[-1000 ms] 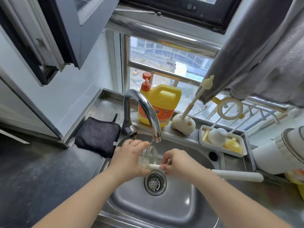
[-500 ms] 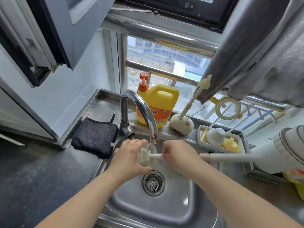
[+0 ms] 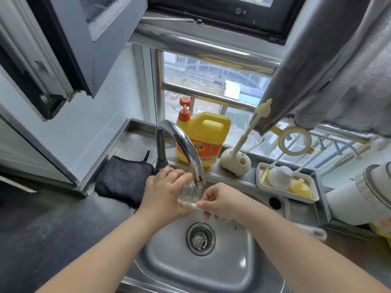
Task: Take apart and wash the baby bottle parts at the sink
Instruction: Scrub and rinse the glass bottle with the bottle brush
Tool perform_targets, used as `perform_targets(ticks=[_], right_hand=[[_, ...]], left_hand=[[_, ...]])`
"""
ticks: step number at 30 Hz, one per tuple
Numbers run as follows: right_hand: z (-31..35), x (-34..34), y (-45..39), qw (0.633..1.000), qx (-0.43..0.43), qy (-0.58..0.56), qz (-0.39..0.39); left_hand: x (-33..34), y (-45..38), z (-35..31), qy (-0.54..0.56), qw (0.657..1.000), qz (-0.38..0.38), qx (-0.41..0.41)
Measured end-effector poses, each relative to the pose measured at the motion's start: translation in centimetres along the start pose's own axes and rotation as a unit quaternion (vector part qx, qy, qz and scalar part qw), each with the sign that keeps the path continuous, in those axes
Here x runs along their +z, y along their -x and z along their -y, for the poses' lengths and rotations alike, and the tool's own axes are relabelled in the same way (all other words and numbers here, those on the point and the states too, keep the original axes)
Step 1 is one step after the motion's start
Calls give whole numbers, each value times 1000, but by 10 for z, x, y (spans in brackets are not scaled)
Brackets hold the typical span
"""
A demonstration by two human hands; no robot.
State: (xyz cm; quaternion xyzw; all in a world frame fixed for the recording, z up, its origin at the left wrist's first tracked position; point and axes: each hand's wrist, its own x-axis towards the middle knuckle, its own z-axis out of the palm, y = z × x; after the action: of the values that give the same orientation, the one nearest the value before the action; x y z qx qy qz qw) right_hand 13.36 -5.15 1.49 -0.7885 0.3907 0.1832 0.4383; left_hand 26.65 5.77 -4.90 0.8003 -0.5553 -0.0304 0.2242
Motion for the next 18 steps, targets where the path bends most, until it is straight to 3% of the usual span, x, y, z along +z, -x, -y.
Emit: perform_targets(ticks=[2, 4, 6, 8, 10, 13, 16, 18], right_hand=[[0, -3, 3, 986, -7, 135, -93], [3, -6, 9, 945, -40, 265, -190], [1, -3, 9, 920, -76, 308, -229], [-5, 0, 6, 947, -67, 242, -202], [-11, 5, 2, 988, -38, 105, -108], [-10, 5, 2, 999, -35, -3, 16], [-10, 6, 2, 997, -44, -52, 30], [-10, 4, 4, 998, -58, 14, -1]], left_hand=[[-1, 2, 0, 23, 999, 22, -23], [-3, 2, -2, 33, 998, 38, -36], [-7, -1, -4, 26, 998, 47, -41], [-9, -1, -4, 14, 999, 43, -23], [-7, 1, -5, -3, 1000, 24, -1], [-5, 2, -8, -14, 999, -29, 38], [-6, 2, -6, -12, 998, -44, 45], [-8, 4, -8, -7, 999, -25, 20]])
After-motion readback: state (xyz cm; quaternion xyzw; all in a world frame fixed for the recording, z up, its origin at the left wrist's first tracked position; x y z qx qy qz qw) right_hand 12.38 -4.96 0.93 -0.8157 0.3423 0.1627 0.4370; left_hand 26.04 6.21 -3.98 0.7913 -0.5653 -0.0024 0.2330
